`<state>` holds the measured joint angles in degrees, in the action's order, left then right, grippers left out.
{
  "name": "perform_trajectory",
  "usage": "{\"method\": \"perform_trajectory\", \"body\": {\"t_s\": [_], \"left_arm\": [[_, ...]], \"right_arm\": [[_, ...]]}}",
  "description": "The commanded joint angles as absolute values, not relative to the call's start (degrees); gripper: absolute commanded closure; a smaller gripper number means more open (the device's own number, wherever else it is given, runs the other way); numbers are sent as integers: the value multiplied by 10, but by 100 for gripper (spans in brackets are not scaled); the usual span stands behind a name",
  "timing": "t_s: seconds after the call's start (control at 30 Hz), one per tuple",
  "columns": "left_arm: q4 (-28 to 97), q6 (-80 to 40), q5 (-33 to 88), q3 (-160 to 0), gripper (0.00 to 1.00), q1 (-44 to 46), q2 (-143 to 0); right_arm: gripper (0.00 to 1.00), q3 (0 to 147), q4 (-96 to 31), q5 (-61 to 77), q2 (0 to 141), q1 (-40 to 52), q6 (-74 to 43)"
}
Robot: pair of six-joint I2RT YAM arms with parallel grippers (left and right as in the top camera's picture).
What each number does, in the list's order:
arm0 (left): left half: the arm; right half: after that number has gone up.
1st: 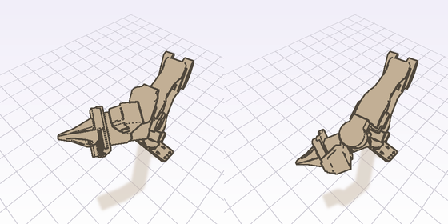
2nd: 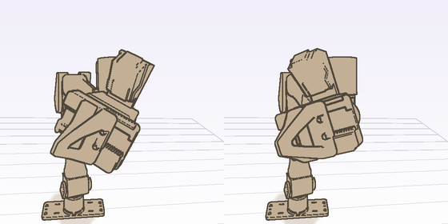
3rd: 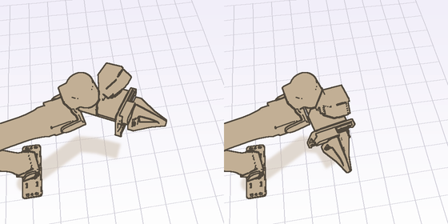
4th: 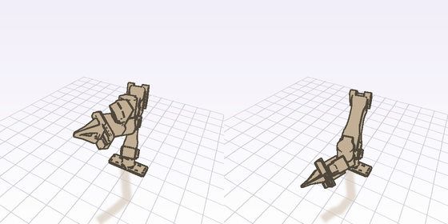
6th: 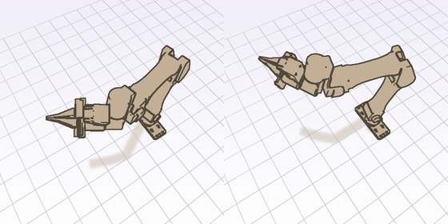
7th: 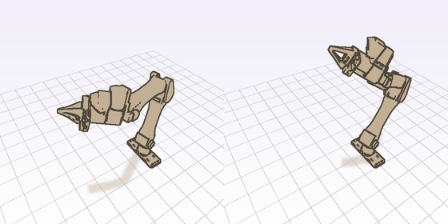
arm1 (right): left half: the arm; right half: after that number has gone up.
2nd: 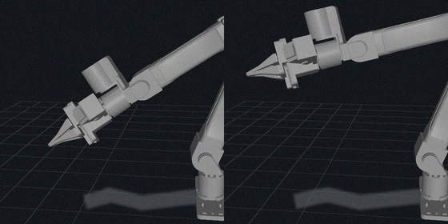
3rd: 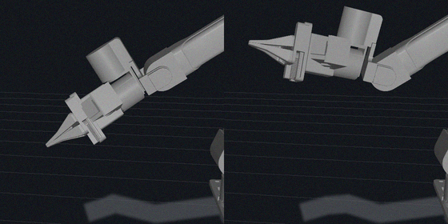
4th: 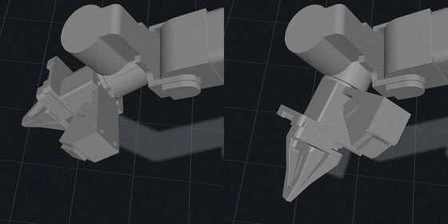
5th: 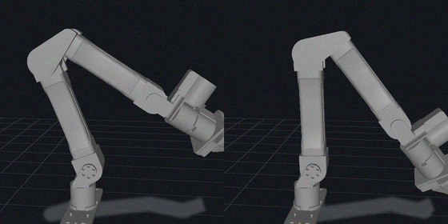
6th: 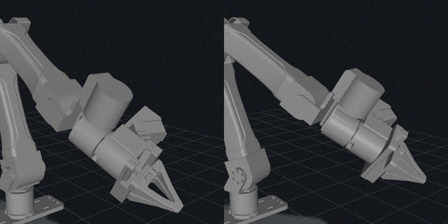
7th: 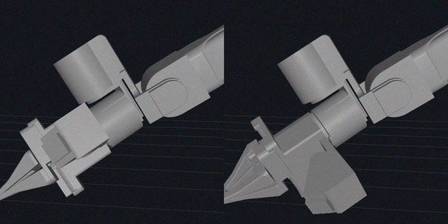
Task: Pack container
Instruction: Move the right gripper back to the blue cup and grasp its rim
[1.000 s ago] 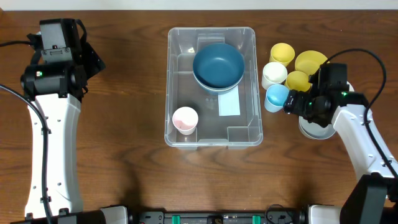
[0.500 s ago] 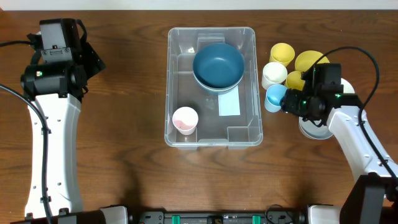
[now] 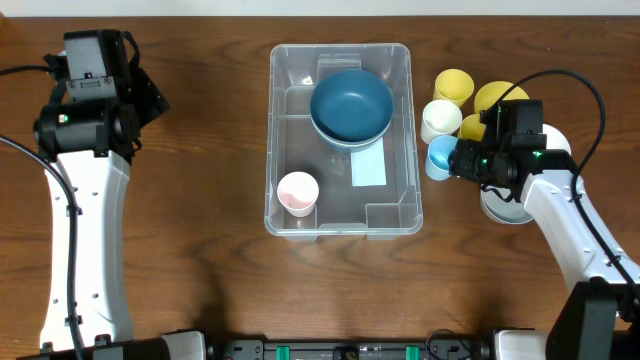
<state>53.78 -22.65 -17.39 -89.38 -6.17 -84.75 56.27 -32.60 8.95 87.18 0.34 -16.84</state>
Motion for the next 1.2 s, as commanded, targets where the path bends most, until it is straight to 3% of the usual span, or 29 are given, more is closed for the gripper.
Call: {"method": "perform_trajectory", "body": {"t_s": [0.0, 0.4, 0.63, 0.83, 1.17], "left_arm": [[539, -230, -186, -903, 2, -64, -847], [539, -230, -186, -903, 2, -64, -847], [539, -230, -186, -903, 2, -64, -847], [539, -230, -186, -903, 2, -64, -847], [539, -230, -186, -903, 2, -64, -847]], "right_arm": [[47, 560, -322, 84, 882, 8, -176], [48, 559, -299, 84, 926, 11, -178], [58, 559, -296, 84, 929, 12, -178], [80, 559, -297, 84, 929, 12, -178], [85, 559, -298, 84, 929, 12, -178]]}}
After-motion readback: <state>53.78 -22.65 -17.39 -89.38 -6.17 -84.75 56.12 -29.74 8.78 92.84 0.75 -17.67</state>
